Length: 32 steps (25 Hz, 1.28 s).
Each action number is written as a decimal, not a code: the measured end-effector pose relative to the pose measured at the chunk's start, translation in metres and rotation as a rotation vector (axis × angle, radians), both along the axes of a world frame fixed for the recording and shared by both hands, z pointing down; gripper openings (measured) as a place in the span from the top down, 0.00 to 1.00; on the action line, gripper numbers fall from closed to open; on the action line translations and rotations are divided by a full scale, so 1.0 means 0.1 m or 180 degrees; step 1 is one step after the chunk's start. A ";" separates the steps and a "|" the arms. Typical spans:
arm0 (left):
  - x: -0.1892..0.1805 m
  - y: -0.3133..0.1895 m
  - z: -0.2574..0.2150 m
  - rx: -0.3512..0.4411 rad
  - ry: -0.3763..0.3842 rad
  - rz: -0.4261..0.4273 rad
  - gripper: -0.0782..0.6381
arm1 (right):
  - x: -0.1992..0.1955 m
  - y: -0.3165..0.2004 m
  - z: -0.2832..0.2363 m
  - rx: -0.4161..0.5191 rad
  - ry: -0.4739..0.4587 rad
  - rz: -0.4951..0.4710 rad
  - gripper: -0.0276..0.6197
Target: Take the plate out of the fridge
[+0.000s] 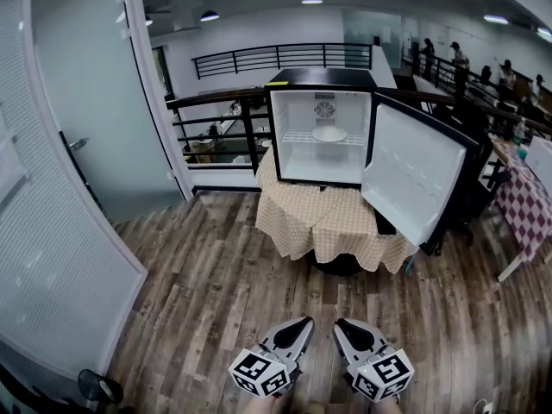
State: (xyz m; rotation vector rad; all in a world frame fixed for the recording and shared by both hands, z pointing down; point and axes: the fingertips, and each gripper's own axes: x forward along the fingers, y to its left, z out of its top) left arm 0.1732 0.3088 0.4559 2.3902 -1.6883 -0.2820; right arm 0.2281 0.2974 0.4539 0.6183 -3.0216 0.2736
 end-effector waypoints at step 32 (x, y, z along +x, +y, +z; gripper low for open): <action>-0.78 -1.83 -0.12 -0.0031 -0.0010 0.0314 0.88 | -1.03 -1.67 -0.03 -0.0192 -0.0019 0.0084 0.88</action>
